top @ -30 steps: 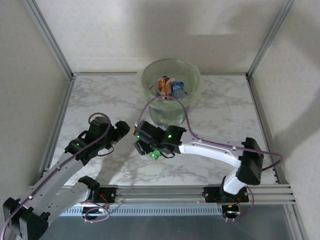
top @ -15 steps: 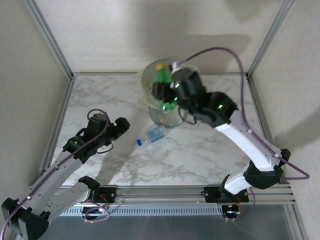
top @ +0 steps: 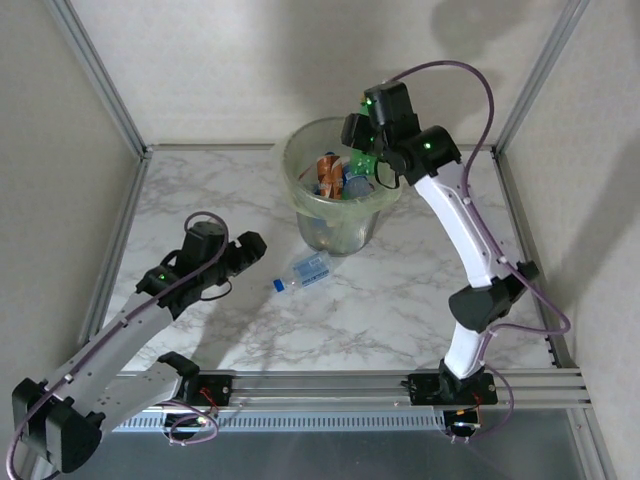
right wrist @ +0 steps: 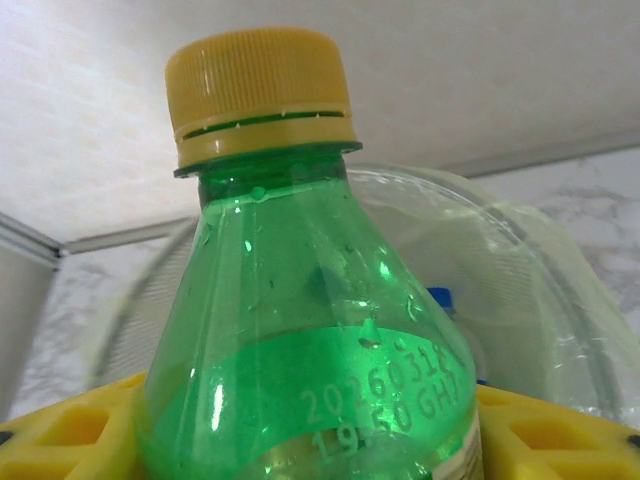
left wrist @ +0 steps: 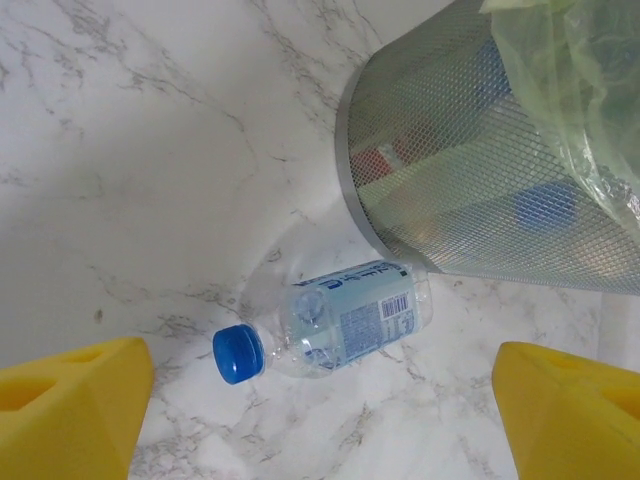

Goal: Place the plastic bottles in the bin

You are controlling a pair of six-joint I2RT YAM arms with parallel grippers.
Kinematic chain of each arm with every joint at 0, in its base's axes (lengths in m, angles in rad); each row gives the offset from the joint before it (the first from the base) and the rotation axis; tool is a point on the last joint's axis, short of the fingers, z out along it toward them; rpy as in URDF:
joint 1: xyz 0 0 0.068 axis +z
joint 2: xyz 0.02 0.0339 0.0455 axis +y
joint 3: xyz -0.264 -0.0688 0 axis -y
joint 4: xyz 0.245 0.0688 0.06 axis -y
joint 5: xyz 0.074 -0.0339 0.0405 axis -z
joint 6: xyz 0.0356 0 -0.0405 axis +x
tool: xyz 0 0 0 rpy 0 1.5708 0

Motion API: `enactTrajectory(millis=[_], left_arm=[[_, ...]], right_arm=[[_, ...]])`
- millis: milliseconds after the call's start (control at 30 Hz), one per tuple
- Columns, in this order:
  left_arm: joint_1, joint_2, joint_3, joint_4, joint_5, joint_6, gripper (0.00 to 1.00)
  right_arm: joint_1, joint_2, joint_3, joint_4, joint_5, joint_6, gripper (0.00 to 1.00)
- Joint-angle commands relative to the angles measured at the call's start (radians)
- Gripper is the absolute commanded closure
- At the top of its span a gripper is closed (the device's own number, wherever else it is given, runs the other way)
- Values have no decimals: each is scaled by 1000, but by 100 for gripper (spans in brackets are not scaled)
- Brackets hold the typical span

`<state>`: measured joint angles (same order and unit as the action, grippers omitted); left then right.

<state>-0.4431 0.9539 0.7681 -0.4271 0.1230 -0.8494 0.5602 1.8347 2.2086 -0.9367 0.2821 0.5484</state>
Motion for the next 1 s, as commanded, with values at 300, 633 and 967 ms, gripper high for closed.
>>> enactTrajectory(millis=[300, 633, 967], left_arm=[[-41, 93, -130, 317, 51, 159, 4], [-63, 150, -181, 472, 62, 266, 3], [-119, 239, -199, 554, 107, 322, 4]], right_arm=[[-54, 64, 57, -43, -47, 27, 18], [-51, 26, 156, -89, -84, 26, 15], [-7, -177, -38, -44, -64, 37, 15]])
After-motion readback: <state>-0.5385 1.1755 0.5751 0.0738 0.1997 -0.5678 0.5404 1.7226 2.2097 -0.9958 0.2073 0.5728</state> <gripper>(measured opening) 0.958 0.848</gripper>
